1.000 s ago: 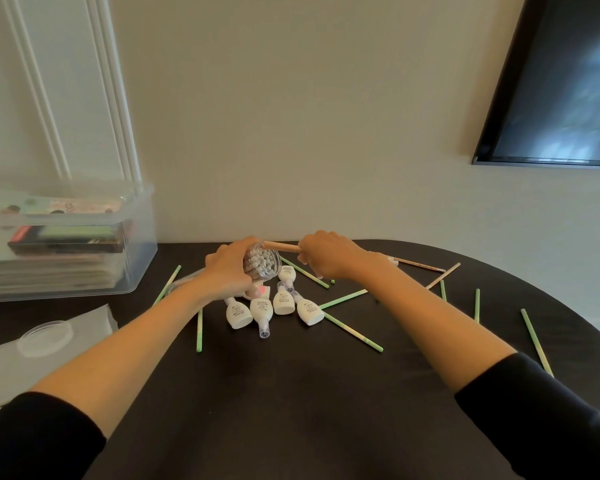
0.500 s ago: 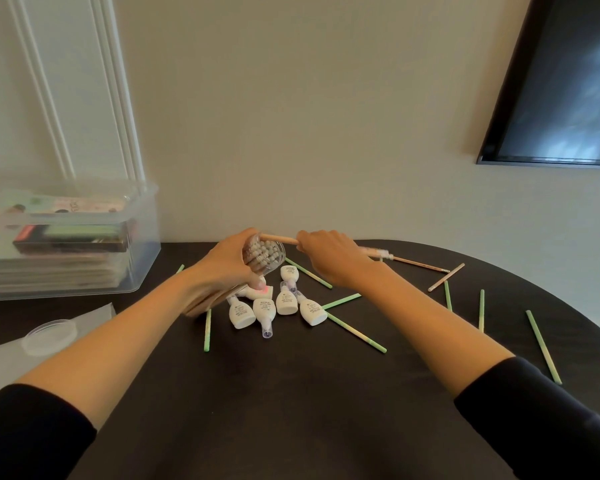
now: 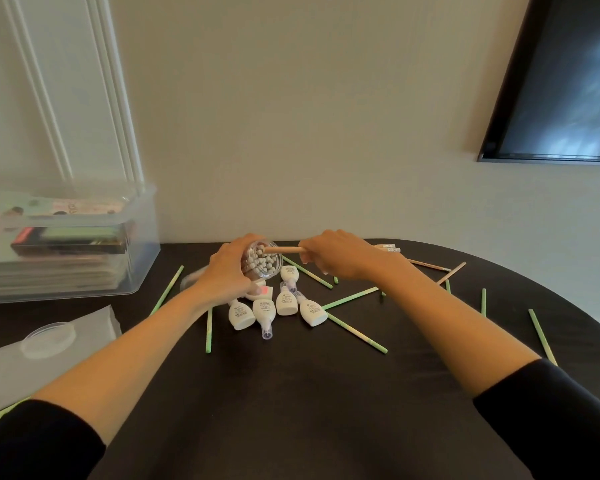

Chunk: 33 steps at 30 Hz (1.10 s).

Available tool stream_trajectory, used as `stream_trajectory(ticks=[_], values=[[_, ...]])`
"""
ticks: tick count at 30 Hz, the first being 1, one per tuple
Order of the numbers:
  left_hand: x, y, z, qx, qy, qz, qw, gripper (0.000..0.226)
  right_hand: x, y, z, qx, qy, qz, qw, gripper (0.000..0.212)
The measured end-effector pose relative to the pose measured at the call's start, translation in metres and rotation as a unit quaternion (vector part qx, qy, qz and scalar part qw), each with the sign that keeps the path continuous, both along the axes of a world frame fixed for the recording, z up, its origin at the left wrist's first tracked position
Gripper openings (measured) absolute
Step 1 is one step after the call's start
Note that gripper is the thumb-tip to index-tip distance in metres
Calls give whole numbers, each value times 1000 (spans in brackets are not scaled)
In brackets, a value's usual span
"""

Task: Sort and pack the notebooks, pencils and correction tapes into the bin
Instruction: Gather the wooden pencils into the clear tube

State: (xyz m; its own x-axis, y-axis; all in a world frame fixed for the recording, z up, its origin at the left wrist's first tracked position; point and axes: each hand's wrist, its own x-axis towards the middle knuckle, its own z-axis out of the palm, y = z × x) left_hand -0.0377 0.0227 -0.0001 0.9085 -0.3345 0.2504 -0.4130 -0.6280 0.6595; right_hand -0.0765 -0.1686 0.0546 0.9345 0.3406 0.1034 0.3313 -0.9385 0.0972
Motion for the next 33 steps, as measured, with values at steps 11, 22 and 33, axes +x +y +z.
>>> stream_trajectory(ticks=[11,22,33], values=[[-1,-1,8,-45,23,-57,997,70,3,13,1,-67,-83,8,994,22],[-8,-22,9,21,-2,11,1000,72,7,49,19,-245,-154,25,957,21],[5,-21,15,-59,-25,70,995,74,28,44,29,110,-206,-122,965,41]])
